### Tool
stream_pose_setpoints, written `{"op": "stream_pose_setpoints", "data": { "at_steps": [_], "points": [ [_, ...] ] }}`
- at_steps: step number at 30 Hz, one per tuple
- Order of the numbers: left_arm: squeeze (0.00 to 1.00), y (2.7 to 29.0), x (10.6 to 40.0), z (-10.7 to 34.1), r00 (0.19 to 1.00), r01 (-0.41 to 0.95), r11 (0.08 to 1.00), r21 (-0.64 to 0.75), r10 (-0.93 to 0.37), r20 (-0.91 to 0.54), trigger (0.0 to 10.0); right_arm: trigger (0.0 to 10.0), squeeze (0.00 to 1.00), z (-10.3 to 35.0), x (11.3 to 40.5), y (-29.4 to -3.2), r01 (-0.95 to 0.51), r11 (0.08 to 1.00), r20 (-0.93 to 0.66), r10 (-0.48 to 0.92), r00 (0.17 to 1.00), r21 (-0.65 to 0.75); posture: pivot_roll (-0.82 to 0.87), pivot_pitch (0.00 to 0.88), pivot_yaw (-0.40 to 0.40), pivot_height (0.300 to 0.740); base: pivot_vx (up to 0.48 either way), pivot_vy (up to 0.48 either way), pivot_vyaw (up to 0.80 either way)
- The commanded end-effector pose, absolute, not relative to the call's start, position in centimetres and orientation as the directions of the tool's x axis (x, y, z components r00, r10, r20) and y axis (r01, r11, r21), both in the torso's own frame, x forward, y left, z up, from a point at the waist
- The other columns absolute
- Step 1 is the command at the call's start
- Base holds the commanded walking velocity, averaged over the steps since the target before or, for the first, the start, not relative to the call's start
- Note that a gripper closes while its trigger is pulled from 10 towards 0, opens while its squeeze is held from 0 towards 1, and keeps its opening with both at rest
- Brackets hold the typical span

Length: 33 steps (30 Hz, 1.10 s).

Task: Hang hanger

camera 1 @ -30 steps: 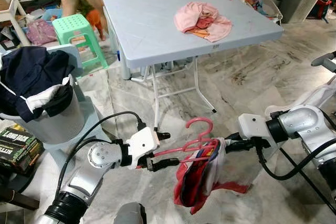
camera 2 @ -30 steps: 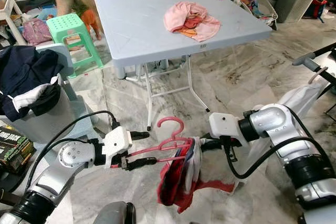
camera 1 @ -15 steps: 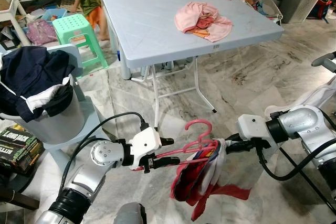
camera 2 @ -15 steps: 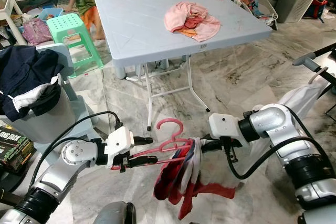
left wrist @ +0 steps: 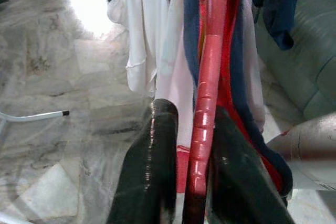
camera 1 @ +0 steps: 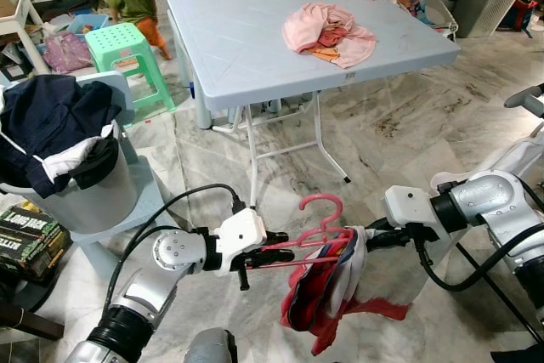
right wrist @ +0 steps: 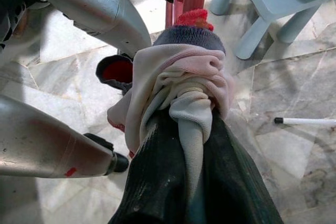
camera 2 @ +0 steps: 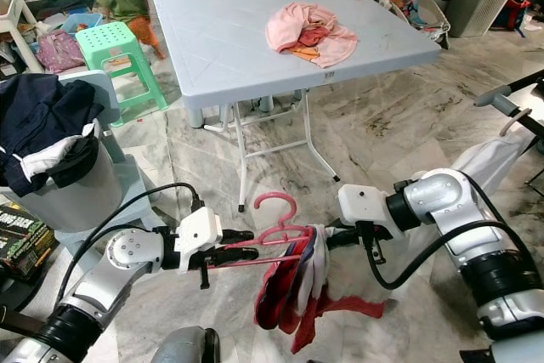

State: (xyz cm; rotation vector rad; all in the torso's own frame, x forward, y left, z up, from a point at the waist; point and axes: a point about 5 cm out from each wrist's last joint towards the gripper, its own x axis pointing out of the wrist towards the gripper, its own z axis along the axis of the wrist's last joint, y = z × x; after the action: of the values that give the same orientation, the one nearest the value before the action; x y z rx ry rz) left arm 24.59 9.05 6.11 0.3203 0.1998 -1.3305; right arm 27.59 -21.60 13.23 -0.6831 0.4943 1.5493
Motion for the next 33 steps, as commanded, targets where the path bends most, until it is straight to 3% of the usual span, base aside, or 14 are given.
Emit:
{"op": "stream_pose_setpoints", "data": {
  "at_steps": [1, 16, 17, 21, 33],
  "points": [
    [0.00, 8.8, 24.6, 6.3, 0.226, 0.972, 0.193, 0.131, -0.919, -0.322, 0.0, 10.0, 0.00, 14.0, 27.6, -20.8, -0.982, -0.159, -0.670, 0.741, -0.048, -0.105, -0.01, 0.000, -0.014, 0.740, 0.000, 0.000, 0.00],
    [0.00, 8.7, 24.8, 6.2, 0.248, 0.968, 0.229, 0.097, -0.922, -0.296, 0.0, 10.0, 0.00, 14.5, 28.4, -20.5, -0.984, -0.133, -0.659, 0.752, -0.020, -0.122, -0.02, 0.000, -0.019, 0.740, 0.000, 0.000, 0.00],
    [0.00, 8.7, 24.9, 6.1, 0.259, 0.966, 0.243, 0.094, -0.921, -0.289, 0.0, 10.0, 1.00, 14.5, 28.5, -20.4, -0.986, -0.121, -0.652, 0.758, -0.019, -0.113, -0.02, 0.000, -0.019, 0.740, 0.000, 0.000, 0.00],
    [0.00, 8.8, 25.5, 6.0, 0.330, 0.944, 0.323, 0.072, -0.907, -0.263, 0.0, 10.0, 1.00, 15.0, 29.1, -20.1, -0.988, -0.103, -0.631, 0.776, -0.007, -0.115, -0.02, 0.000, -0.023, 0.740, 0.000, 0.000, 0.00],
    [0.00, 9.6, 26.4, 5.4, 0.495, 0.866, 0.497, 0.049, -0.840, -0.222, 0.0, 10.0, 1.00, 17.4, 31.9, -20.4, -0.939, -0.024, -0.599, 0.775, 0.200, -0.344, -0.01, 0.000, -0.034, 0.740, 0.000, 0.000, 0.00]
  ]
}}
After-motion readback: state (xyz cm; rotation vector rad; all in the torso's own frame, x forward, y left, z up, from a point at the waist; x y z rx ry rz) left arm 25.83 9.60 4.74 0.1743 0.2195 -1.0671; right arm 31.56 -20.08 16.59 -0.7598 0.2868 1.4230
